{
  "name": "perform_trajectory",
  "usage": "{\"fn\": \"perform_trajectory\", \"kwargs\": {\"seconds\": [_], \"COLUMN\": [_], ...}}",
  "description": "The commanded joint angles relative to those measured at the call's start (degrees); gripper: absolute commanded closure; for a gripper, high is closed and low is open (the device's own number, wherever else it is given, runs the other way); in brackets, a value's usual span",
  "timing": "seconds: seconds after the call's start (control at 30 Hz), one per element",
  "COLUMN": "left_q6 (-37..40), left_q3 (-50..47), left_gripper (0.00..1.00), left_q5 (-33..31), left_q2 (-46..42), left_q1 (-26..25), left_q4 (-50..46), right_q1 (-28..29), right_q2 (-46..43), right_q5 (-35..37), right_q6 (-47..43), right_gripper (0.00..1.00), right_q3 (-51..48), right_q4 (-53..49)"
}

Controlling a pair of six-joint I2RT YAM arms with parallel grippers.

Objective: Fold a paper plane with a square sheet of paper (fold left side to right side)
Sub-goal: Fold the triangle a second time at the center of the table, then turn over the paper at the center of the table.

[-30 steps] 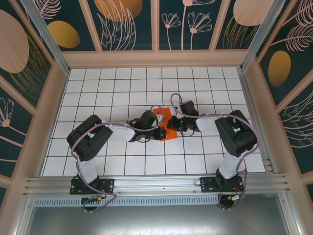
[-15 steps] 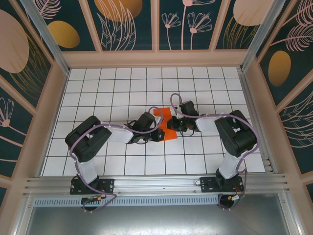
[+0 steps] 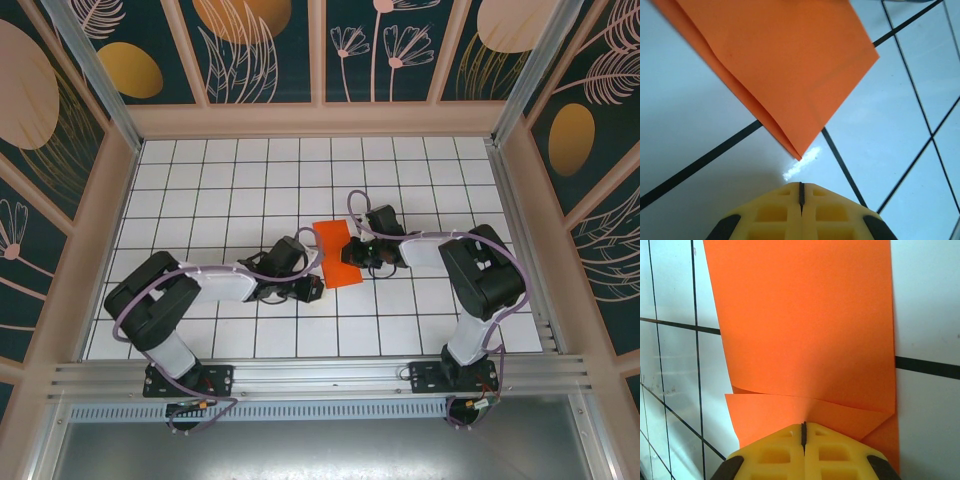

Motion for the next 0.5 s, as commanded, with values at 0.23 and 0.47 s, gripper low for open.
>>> {"fn": "perform_trajectory", "kwargs": {"seconds": [0.23,0.47], "left_q6": [-6.3,-9.3], "left_q3": [0.5,4.8], "left_gripper": [0.59,0.38], "left_q5": [0.1,2.8], "left_q2": [-3.2,2.8], "left_q1": [8.5,9.7], "left_q4": [9.4,16.0], "right_q1": [-1.7,-7.1], "right_q2": [-10.1,-19.4], "right_q5": [4.3,4.2], "right_q6": [0.0,1.9], "right_gripper": [0.7,0.41], "right_q3": [-2.0,-10.4], "right_q4": [4.2,7.0]}}
